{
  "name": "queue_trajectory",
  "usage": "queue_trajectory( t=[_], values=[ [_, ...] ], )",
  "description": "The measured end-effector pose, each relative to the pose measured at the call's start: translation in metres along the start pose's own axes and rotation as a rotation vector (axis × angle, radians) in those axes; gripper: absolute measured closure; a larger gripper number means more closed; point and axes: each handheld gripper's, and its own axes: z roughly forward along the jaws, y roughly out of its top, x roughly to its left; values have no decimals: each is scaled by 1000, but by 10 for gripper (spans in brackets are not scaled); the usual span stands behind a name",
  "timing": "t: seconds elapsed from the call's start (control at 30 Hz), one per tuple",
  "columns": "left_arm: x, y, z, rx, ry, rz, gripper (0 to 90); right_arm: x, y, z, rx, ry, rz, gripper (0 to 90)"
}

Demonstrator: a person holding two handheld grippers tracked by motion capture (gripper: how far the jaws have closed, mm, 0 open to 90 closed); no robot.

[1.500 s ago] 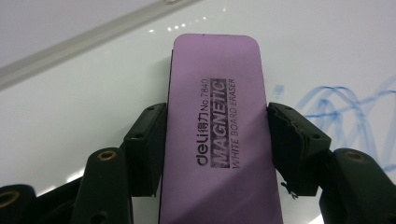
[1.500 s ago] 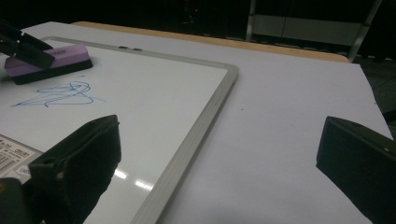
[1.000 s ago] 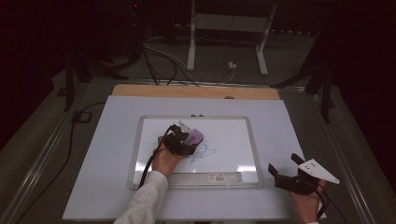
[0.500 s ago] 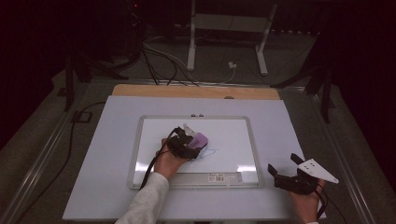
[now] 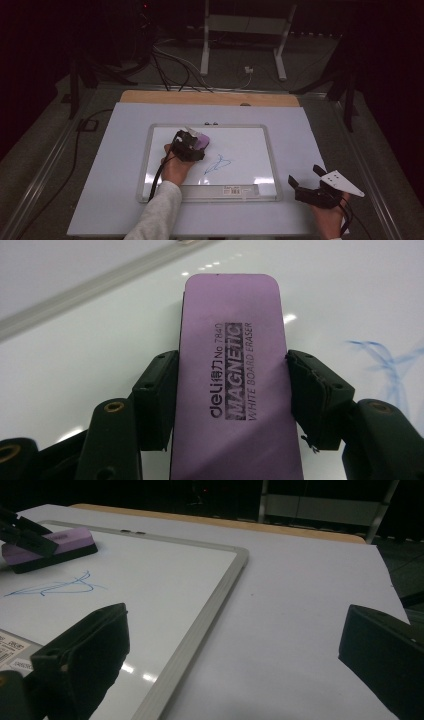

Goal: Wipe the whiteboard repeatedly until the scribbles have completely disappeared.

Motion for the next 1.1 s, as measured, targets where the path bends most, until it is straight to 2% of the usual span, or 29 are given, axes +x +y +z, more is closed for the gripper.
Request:
queue_trajectory(
  t=[0.03,0.07,0.13,0.23,0.27,0.33,0.43,0.5,0.53,0.57,0.6,0.63,0.67,0.73,0.87,1.1],
  values=[
    [-5,0,-1,1,6,27,420,0,0,0,1,2,-2,1],
    [-10,0,-1,3,-7,49,420,1,0,1,2,2,-2,1],
    [-21,0,-2,6,-47,106,420,2,0,2,5,3,-4,1],
    [-31,-2,-4,5,-148,176,420,2,0,1,4,5,-9,1],
    [-33,-2,-4,3,-140,193,420,2,0,1,3,5,-8,1],
    [-30,-1,-3,10,-140,163,419,2,0,1,3,1,-5,1],
    [-26,2,-1,10,-6,122,419,1,0,0,5,-4,-1,1],
    [-20,3,2,8,81,68,418,0,0,0,12,-13,1,1],
    [-18,3,3,9,109,38,418,0,0,0,14,-15,3,1],
    [-16,3,3,13,109,14,417,-1,-1,0,14,-18,9,2],
    [-17,3,4,15,113,11,416,-1,-1,0,13,-18,12,1],
    [-18,3,4,15,120,26,415,-2,-1,0,13,-19,13,1],
    [-19,3,3,18,108,39,416,-2,-1,0,13,-18,15,1],
    [-16,3,2,28,38,28,416,-2,-1,0,13,-18,12,1],
    [-23,1,-1,34,19,60,416,0,0,1,16,-14,5,1],
    [-40,-9,-9,26,-37,113,416,0,-1,1,16,-14,7,1]
  ],
)
